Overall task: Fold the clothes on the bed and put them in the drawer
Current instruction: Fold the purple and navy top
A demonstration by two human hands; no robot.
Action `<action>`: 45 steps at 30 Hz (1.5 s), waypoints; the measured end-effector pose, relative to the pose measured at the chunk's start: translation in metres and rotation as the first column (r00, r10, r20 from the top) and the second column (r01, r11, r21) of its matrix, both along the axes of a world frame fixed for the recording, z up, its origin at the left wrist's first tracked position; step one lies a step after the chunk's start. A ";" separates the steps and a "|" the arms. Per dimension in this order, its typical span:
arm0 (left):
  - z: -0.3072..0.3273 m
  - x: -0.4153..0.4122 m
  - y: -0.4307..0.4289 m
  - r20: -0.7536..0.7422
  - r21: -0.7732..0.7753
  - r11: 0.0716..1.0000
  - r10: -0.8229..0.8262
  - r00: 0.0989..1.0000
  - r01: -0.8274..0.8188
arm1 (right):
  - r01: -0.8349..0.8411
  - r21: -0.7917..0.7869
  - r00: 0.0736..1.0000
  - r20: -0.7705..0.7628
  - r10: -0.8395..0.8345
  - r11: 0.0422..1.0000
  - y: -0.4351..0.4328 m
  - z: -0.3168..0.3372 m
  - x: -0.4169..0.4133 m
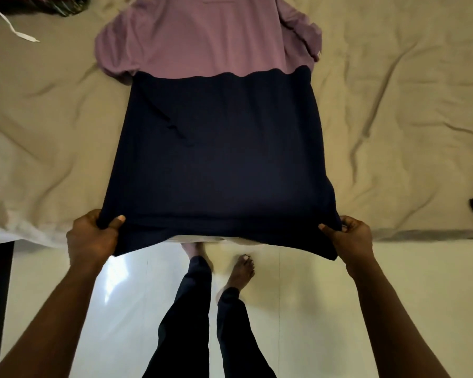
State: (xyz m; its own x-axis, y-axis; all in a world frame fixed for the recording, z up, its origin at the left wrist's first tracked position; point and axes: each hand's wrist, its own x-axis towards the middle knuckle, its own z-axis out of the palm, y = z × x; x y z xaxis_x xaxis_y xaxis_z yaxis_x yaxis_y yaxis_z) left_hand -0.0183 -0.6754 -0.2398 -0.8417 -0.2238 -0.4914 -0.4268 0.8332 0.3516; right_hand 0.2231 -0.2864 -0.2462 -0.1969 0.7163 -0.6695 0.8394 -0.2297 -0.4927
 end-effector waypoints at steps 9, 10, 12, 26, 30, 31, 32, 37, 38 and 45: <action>-0.026 0.021 0.066 -0.197 -0.160 0.647 -0.761 0.618 0.745 | -0.807 0.425 0.562 0.338 0.755 0.411 -0.051 -0.013 -0.056; -0.034 0.022 0.065 -0.114 -0.161 0.612 -0.791 0.601 0.775 | -0.825 0.354 0.559 0.394 0.730 0.440 -0.046 -0.021 -0.055; -0.045 0.024 0.056 -0.006 -0.219 0.676 -0.722 0.691 0.704 | -0.750 0.256 0.642 0.502 0.579 0.610 -0.035 -0.028 -0.051; -0.033 -0.100 0.173 -0.198 -0.103 0.659 -0.748 0.633 0.745 | -0.865 0.278 0.483 0.233 0.844 0.419 -0.006 -0.023 -0.203; -0.057 -0.174 0.175 -0.135 -0.035 0.731 -0.679 0.721 0.682 | -0.746 0.243 0.665 0.337 0.667 0.620 0.031 -0.026 -0.249; -0.062 -0.191 0.176 -0.129 -0.019 0.798 -0.599 0.790 0.602 | -0.663 0.245 0.742 0.341 0.577 0.707 0.040 -0.027 -0.266; -0.062 -0.200 0.176 -0.144 -0.028 0.863 -0.503 0.852 0.505 | -0.582 0.252 0.801 0.345 0.490 0.773 0.045 -0.024 -0.280; -0.045 -0.238 0.209 -0.415 -0.176 0.959 -0.277 0.867 0.222 | -0.210 0.546 0.978 0.110 0.180 0.811 0.060 -0.020 -0.358; -0.044 -0.252 0.216 -0.480 -0.171 0.963 -0.266 0.836 0.208 | -0.106 0.595 0.989 -0.018 0.145 0.797 0.065 -0.018 -0.371; -0.060 -0.393 0.247 -0.447 -0.198 0.962 -0.260 0.856 0.189 | -0.272 0.499 0.959 0.210 0.190 0.823 0.172 -0.028 -0.449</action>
State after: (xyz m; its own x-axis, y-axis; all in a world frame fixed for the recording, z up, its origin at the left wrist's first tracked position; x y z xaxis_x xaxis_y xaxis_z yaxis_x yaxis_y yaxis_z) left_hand -0.4118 -0.4285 -0.3000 -0.9993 -0.0374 -0.0078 -0.0379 0.9422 0.3330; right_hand -0.2258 -0.1140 -0.2744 -0.3314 0.9108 -0.2463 0.9060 0.2344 -0.3524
